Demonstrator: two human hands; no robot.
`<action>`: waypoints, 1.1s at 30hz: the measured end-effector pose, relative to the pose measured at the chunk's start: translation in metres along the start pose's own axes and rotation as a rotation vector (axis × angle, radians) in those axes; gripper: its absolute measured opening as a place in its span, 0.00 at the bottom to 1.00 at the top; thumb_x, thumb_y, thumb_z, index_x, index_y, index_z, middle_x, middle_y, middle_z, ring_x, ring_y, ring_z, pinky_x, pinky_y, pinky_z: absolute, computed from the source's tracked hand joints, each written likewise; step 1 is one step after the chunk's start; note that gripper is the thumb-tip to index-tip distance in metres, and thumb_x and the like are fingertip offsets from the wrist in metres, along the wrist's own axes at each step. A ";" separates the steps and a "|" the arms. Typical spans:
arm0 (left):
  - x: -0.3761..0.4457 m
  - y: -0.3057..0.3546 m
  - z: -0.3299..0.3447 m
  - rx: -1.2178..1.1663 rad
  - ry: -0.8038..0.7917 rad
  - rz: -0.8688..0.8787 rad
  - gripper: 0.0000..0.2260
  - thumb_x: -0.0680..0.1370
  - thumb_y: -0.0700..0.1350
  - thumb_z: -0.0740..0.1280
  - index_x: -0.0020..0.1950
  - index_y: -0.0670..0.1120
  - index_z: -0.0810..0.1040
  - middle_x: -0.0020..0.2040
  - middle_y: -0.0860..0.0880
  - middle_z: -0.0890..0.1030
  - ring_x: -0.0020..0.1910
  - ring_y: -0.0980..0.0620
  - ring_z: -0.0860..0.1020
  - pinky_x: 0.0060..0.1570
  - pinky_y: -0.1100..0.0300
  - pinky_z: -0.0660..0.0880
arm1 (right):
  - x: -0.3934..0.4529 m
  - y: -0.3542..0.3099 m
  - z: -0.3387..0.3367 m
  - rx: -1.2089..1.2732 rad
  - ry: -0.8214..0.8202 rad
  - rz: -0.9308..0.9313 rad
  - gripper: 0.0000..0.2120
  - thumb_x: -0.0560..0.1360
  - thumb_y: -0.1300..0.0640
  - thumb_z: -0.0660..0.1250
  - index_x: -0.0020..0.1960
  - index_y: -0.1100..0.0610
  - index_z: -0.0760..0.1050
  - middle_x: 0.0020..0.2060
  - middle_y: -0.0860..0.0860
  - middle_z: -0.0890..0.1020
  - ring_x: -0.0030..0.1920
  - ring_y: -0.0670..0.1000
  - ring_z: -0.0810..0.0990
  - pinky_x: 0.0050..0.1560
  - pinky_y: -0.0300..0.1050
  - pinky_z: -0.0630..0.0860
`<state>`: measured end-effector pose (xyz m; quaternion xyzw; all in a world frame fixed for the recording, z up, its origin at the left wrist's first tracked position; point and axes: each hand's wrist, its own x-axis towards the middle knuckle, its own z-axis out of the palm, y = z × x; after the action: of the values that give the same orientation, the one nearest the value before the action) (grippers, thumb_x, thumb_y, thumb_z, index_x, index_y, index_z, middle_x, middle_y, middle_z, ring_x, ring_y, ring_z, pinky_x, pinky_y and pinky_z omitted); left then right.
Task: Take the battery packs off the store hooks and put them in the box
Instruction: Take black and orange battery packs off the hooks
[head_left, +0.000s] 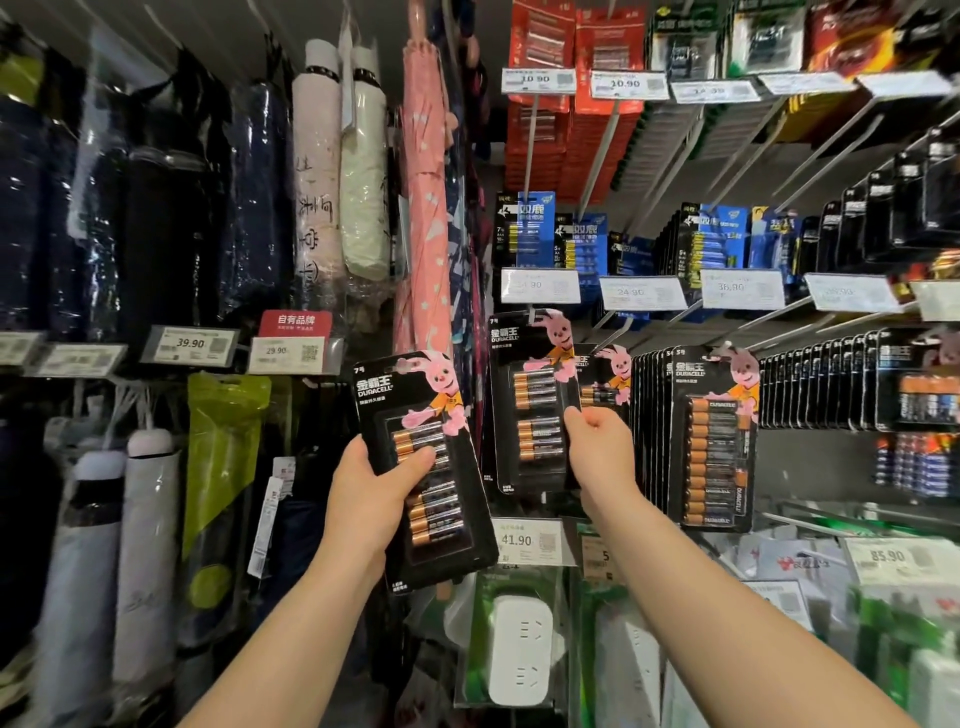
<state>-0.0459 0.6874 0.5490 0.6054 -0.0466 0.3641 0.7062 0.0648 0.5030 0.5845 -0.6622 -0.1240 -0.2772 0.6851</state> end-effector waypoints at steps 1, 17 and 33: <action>0.000 0.001 0.001 -0.004 -0.008 0.000 0.14 0.75 0.39 0.73 0.59 0.47 0.78 0.51 0.48 0.85 0.46 0.51 0.85 0.42 0.57 0.78 | 0.001 0.001 0.001 -0.024 -0.012 0.009 0.11 0.79 0.55 0.61 0.39 0.55 0.69 0.35 0.53 0.75 0.37 0.53 0.73 0.41 0.50 0.73; -0.003 0.001 0.039 -0.031 -0.087 0.051 0.12 0.74 0.38 0.73 0.56 0.48 0.79 0.50 0.48 0.85 0.48 0.49 0.84 0.46 0.54 0.81 | -0.067 -0.022 -0.025 -0.230 -0.711 -0.073 0.06 0.77 0.56 0.68 0.53 0.53 0.77 0.43 0.49 0.84 0.43 0.47 0.84 0.49 0.46 0.81; 0.002 0.006 0.044 0.065 -0.378 -0.116 0.08 0.79 0.48 0.67 0.55 0.58 0.73 0.63 0.51 0.77 0.64 0.51 0.75 0.69 0.48 0.70 | -0.014 0.005 -0.030 0.025 -0.347 0.027 0.37 0.64 0.34 0.66 0.68 0.50 0.69 0.65 0.51 0.77 0.64 0.54 0.76 0.63 0.61 0.73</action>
<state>-0.0315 0.6493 0.5664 0.6871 -0.1317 0.2041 0.6847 0.0498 0.4762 0.5703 -0.6933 -0.2349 -0.1476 0.6651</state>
